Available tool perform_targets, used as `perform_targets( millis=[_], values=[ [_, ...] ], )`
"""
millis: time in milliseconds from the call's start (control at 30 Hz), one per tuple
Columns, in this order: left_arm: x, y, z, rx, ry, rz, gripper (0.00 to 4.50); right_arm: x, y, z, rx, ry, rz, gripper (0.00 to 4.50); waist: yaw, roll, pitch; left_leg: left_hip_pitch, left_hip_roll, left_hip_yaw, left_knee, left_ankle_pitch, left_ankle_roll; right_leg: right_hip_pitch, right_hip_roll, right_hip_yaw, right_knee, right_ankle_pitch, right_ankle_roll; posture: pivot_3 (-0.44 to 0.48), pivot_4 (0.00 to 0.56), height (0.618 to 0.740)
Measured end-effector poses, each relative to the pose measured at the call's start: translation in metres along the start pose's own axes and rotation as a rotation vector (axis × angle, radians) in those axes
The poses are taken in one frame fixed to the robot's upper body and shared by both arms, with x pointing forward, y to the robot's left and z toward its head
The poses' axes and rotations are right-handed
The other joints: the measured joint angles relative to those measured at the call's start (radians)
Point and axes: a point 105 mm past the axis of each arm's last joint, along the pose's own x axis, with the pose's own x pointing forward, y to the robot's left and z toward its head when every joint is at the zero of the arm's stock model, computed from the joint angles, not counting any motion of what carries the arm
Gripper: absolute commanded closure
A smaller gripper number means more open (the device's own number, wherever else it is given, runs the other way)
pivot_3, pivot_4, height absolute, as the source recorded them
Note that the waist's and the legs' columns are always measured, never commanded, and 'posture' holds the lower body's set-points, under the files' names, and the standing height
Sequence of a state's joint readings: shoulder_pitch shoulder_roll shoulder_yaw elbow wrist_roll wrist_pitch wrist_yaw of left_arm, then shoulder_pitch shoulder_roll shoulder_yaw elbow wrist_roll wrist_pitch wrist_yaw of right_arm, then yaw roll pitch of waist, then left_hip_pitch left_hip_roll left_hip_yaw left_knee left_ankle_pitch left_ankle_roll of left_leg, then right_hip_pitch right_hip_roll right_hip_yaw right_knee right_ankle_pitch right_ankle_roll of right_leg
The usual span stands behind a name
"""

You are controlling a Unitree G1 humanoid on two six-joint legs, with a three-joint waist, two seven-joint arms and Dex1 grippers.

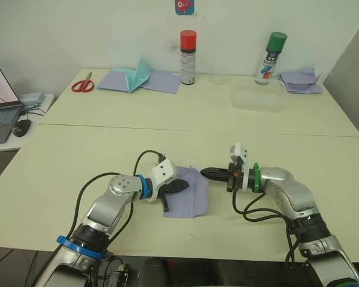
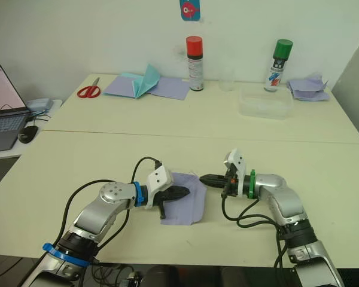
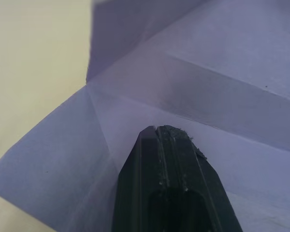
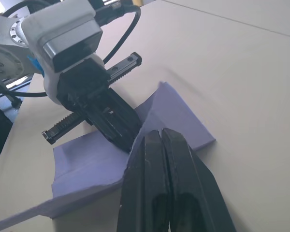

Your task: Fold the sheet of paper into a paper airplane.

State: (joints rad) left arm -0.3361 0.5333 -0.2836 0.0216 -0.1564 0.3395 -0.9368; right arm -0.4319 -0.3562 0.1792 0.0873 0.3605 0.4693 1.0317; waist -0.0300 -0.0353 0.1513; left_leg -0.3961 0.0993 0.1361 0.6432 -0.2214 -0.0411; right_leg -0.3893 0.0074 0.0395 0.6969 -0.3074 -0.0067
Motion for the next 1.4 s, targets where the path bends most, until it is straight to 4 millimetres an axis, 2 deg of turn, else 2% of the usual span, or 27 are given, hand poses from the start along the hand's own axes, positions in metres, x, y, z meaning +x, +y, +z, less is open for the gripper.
perform_targets(
  millis=[200,367,467,633,733,867,1000,1133,1267,1400],
  values=[
    [-0.012,0.006,-0.002,-0.002,0.037,0.012,4.50,0.028,0.009,-0.003,0.031,-0.023,0.024,4.48,-0.004,0.000,0.000,-0.001,0.001,0.000,-0.001,0.000,0.000,-0.001,0.001,0.000,0.000,0.000,0.000,0.000,0.150,0.740],
    [-0.024,0.014,-0.004,-0.017,0.060,0.048,4.50,0.032,0.007,-0.003,0.041,-0.037,-0.006,4.48,-0.003,0.000,0.000,-0.001,0.001,0.000,-0.001,0.000,0.000,-0.001,0.001,0.001,0.000,-0.001,0.000,0.000,0.150,0.740],
    [-0.025,0.013,-0.004,-0.020,0.058,0.054,4.50,0.027,-0.001,-0.003,0.034,-0.031,-0.039,4.48,-0.003,0.000,0.000,-0.001,0.001,0.000,-0.002,0.000,0.000,-0.001,0.001,0.001,-0.001,-0.001,0.000,0.000,0.150,0.740],
    [-0.025,0.012,-0.005,-0.020,0.056,0.051,4.50,-0.003,-0.028,0.013,-0.021,-0.035,-0.148,4.48,-0.003,0.000,0.000,-0.001,0.001,0.000,-0.002,0.000,0.000,-0.001,0.001,0.001,-0.001,-0.001,-0.001,0.000,0.150,0.740],
    [-0.024,0.011,-0.004,-0.020,0.055,0.048,4.50,-0.015,-0.034,0.016,-0.047,-0.028,-0.164,4.48,-0.003,0.000,0.000,-0.001,0.001,0.000,-0.003,0.000,0.000,-0.001,0.001,0.001,-0.002,-0.001,-0.001,0.000,0.150,0.740],
    [-0.024,0.011,-0.004,-0.019,0.054,0.045,4.50,-0.021,-0.027,0.007,-0.024,-0.003,-0.121,4.48,-0.003,0.000,0.000,-0.001,0.000,0.000,-0.004,0.000,0.000,-0.001,0.001,0.002,-0.003,-0.001,-0.001,0.000,0.150,0.740],
    [-0.024,0.011,-0.004,-0.017,0.054,0.035,4.50,-0.025,0.003,-0.002,-0.032,0.068,0.004,4.48,-0.001,0.000,0.000,-0.002,0.001,-0.001,-0.004,0.000,0.000,-0.001,0.001,0.002,-0.005,-0.003,0.002,0.000,0.150,0.740],
    [-0.024,0.011,-0.004,-0.017,0.057,0.030,4.50,-0.021,0.024,-0.025,-0.030,0.154,0.065,4.48,-0.002,0.000,0.000,-0.002,0.001,-0.001,-0.005,0.000,0.000,-0.001,0.001,0.002,-0.006,-0.003,0.003,0.000,0.150,0.740],
    [-0.023,0.010,-0.004,-0.014,0.057,0.029,4.50,-0.012,0.025,-0.033,-0.141,0.212,0.049,4.48,-0.002,0.000,0.000,-0.002,0.000,-0.001,-0.005,0.000,0.000,-0.001,0.001,0.001,-0.007,-0.003,0.003,0.000,0.150,0.740],
    [-0.023,0.008,-0.004,-0.012,0.056,0.025,4.50,-0.005,0.021,-0.031,-0.183,0.196,-0.003,4.48,-0.002,0.000,0.000,-0.002,0.000,-0.001,-0.007,0.000,0.000,-0.001,0.001,0.001,-0.009,-0.003,0.003,0.000,0.150,0.740]
  ],
)
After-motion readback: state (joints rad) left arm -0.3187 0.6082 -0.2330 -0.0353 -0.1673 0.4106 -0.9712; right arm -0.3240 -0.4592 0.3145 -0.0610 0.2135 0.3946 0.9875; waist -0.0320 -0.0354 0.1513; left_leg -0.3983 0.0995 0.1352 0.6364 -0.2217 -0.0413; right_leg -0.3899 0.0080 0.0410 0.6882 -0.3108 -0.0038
